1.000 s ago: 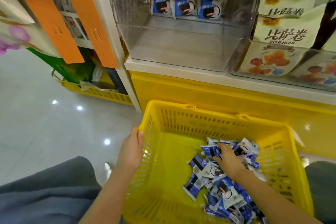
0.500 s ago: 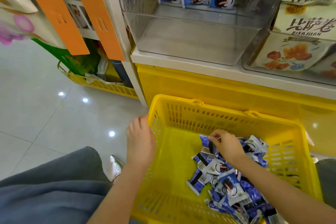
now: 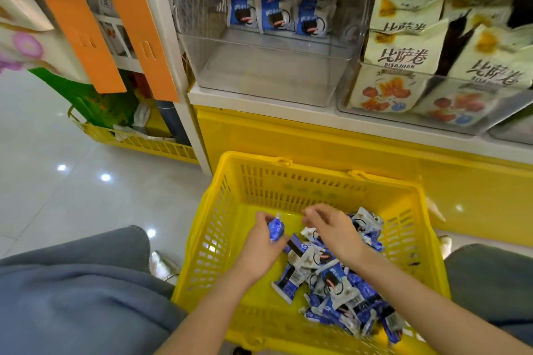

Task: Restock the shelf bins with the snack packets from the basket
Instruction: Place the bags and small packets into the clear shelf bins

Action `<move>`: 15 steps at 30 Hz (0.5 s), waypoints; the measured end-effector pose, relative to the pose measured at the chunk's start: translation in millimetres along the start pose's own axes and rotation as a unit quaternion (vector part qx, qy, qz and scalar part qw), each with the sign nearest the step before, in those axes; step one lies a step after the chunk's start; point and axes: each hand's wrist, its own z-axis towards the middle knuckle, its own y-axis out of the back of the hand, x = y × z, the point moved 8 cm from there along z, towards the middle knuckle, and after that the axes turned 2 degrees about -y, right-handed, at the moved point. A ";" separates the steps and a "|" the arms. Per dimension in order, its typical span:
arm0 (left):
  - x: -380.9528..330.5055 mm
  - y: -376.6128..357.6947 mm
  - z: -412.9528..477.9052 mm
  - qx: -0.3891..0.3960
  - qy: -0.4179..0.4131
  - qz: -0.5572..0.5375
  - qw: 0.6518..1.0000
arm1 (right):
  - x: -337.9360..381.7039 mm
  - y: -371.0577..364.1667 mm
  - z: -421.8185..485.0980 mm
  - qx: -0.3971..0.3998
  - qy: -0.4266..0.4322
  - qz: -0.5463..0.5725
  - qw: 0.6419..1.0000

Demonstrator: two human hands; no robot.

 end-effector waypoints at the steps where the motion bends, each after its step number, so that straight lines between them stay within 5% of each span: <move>1: 3.0 1.4 0.0 -0.002 0.011 -0.006 1.000 | -16.3 6.6 -1.8 -0.021 -0.011 -0.044 0.999; 9: 10.0 -7.7 -7.8 0.076 -0.004 -0.051 0.996 | -158.3 -12.8 -28.0 0.116 -0.200 -0.206 0.951; 15: 20.0 -10.1 -10.9 0.092 0.017 -0.059 0.994 | -170.2 -23.2 -27.2 0.125 -0.196 -0.277 0.932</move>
